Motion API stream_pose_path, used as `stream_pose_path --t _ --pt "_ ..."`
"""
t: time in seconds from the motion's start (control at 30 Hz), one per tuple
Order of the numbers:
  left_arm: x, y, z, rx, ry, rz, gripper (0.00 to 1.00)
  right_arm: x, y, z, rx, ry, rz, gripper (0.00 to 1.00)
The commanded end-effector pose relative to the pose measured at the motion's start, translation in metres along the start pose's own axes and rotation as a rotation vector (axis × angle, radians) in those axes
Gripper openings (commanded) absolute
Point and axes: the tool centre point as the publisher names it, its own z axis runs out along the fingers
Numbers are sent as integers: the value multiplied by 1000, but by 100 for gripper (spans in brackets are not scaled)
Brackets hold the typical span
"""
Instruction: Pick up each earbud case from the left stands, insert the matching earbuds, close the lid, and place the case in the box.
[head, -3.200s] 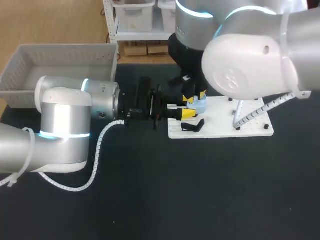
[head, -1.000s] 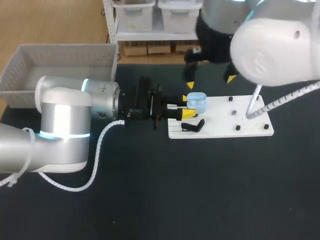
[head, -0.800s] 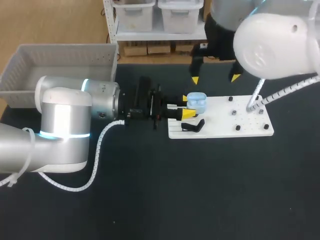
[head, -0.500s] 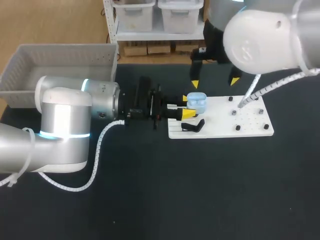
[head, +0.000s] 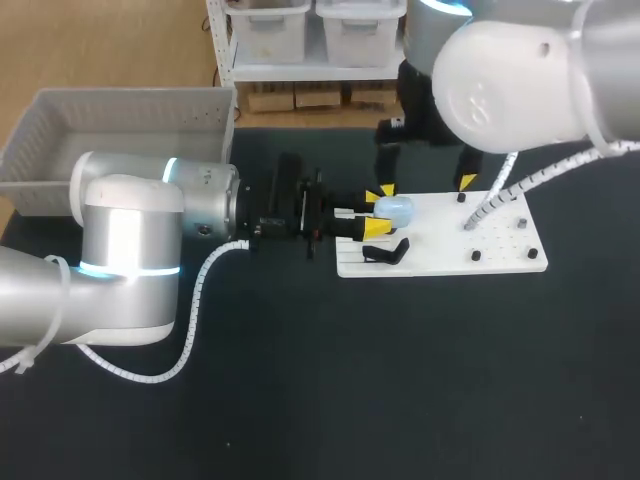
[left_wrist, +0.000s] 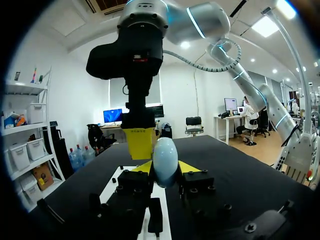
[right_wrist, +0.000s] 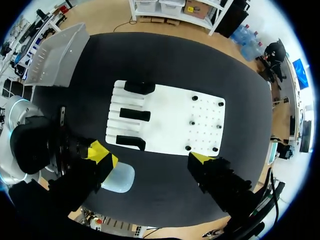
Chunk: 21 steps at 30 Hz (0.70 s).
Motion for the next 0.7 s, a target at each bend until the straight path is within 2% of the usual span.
stream_pose_path --t 0.03,0.17,0.3,0.4,0.53,0.6,0.7 --pt "1 -1 1 -5 -2 3 0 16 -3 -10 0 -60 -2 100" --pt "1 -1 1 -5 -2 3 0 17 -7 -39 -38 -197 0 100" --pt "1 -1 1 -5 -2 3 0 31 -5 -75 -48 -367 -65 100" --pt "-9 -4 -14 -58 -18 -57 0 44 -3 -94 -39 -459 -99 100" --pt "-33 -10 -43 -130 -2 -69 0 57 0 -106 -10 -520 -128 100" --pt "-45 -13 -60 -169 4 -69 0 62 0 -107 -23 -526 -130 100" --pt "-63 -17 -88 -251 53 -47 0 62 0 -107 -23 -526 -130 100"
